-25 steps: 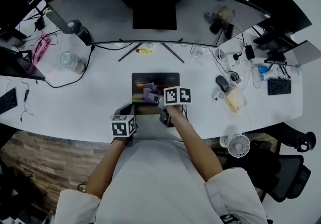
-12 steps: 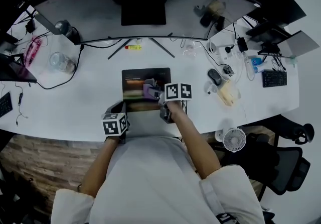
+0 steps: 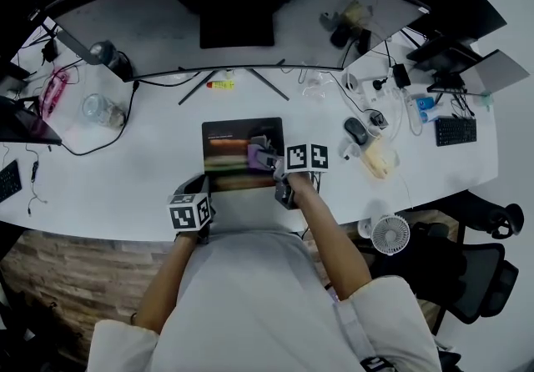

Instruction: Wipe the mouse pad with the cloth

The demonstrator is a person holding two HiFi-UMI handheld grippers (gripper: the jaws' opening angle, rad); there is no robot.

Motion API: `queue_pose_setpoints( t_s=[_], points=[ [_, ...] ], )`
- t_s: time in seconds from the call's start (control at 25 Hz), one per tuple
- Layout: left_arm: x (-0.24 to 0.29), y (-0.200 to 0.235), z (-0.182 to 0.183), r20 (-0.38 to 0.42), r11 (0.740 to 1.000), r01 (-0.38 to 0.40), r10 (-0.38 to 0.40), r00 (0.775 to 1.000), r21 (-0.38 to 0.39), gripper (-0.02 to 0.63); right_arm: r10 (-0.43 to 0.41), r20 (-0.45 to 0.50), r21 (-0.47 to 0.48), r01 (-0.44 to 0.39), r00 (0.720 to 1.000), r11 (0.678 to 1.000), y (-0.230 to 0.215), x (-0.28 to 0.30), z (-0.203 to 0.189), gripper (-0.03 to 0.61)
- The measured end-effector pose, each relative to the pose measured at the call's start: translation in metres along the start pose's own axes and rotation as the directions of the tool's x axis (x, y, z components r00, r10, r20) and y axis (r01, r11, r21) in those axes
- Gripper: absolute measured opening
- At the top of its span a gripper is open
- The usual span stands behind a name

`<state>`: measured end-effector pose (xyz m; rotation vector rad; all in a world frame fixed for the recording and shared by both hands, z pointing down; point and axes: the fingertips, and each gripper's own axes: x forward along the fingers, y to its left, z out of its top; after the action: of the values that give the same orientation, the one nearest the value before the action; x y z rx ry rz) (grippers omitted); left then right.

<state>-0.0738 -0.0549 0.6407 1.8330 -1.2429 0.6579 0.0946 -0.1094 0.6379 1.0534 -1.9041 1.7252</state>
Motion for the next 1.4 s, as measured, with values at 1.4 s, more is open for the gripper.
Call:
queue_pose_setpoints(
  t_s=[1.4],
  points=[
    [0.0, 0.0, 0.0, -0.012, 1.0, 0.011, -0.011, 1.0, -0.01, 0.0, -0.111, 0.098, 0.057, 0.106, 0.989, 0.993, -0.066, -0.062, 0.01, 0.19]
  ],
)
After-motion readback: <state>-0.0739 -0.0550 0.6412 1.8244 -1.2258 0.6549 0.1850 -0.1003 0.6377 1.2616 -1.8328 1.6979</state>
